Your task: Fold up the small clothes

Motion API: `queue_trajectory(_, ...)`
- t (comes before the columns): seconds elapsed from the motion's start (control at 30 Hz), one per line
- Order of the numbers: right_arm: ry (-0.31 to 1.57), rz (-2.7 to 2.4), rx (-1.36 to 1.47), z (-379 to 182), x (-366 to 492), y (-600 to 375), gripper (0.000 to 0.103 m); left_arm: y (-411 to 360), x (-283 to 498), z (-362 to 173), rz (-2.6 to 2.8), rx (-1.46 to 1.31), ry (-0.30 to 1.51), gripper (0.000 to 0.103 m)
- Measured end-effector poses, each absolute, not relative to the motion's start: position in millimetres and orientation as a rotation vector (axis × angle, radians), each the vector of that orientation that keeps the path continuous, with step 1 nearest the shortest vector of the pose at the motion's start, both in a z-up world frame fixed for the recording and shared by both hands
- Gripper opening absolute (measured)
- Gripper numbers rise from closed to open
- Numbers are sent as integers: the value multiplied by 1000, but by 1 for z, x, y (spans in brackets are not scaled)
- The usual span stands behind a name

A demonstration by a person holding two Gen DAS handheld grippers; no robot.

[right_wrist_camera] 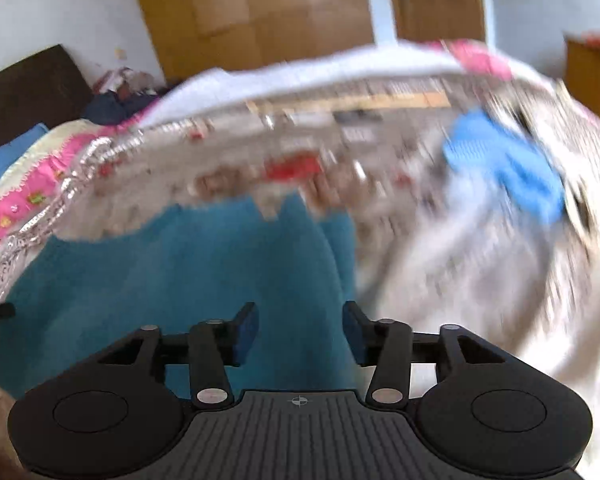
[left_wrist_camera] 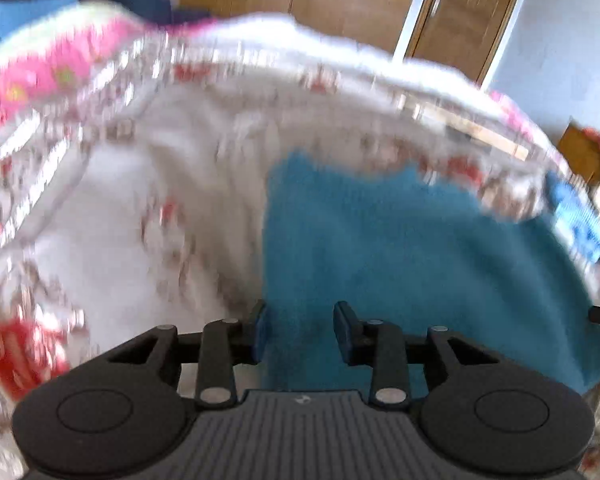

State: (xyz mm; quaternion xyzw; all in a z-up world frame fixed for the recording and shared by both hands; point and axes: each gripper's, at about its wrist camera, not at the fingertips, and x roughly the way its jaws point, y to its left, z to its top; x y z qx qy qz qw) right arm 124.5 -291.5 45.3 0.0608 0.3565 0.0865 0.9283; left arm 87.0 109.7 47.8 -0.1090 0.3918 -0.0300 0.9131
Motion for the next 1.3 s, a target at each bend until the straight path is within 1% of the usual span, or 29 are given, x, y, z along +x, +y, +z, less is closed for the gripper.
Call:
queue_trajectory(0.03, 712, 192, 82, 44, 136, -285, 52, 109, 91, 53, -74, -228, 780, 45)
queue_trajectory(0.17, 711, 164, -103, 20, 183, -255, 55, 88, 116, 60, -147, -185, 724, 47)
queue_trajectory(0.2, 734, 145, -118, 11, 190, -254, 52, 82, 123, 57, -168, -169, 719, 47)
queue_trajectory(0.23, 767, 127, -114, 2, 200, -254, 34, 77, 128, 53, -184, -156, 718, 47)
queue_trajectory(0.27, 780, 112, -99, -3, 202, -255, 19, 73, 136, 48, -200, -142, 720, 48)
queue_trajectory(0.33, 784, 120, 10, 2, 205, -272, 12, 66, 151, 36, -185, -75, 728, 48)
queue_trajectory(0.4, 740, 102, 92, 12, 205, -287, 10, 66, 167, 20, -71, 14, 751, 48)
queue_trajectory(0.43, 723, 84, 123, 14, 205, -293, 8, 73, 174, 14, -29, 17, 753, 50)
queue_trajectory(0.5, 757, 75, 170, 3, 209, -298, 8, 98, 183, 6, 22, -55, 749, 58)
queue_trajectory(0.57, 777, 69, 125, -9, 212, -291, 8, 113, 181, 3, 50, -136, 748, 60)
queue_trajectory(0.67, 749, 59, 167, -8, 208, -292, 9, 113, 169, 8, 77, -148, 719, 60)
queue_trajectory(0.73, 711, 60, 212, 4, 206, -296, 8, 122, 166, 8, 84, -221, 725, 59)
queue_trajectory(0.8, 659, 67, 216, 15, 201, -294, 8, 135, 167, 10, 106, -281, 725, 57)
queue_trajectory(0.87, 697, 43, 163, 5, 211, -287, 9, 135, 165, 16, 132, -268, 693, 52)
queue_trajectory(0.93, 791, 30, 105, -12, 222, -277, 11, 130, 163, 20, 164, -245, 661, 52)
queue_trajectory(0.97, 779, 26, 60, -12, 219, -271, 16, 127, 165, 18, 161, -221, 674, 52)
queue_trajectory(1.07, 686, 25, 33, 10, 197, -263, 20, 120, 164, 15, 175, -188, 697, 52)
queue_trajectory(1.13, 629, 8, 25, 27, 185, -264, 20, 125, 152, 23, 174, -219, 672, 52)
queue_trajectory(1.17, 595, -11, 20, 37, 178, -264, 23, 127, 145, 28, 190, -215, 653, 52)
queue_trajectory(1.23, 549, 12, 40, 53, 166, -260, 23, 131, 133, 39, 224, -190, 625, 52)
queue_trajectory(1.3, 538, 93, 62, 59, 156, -246, 25, 129, 120, 52, 212, -190, 585, 52)
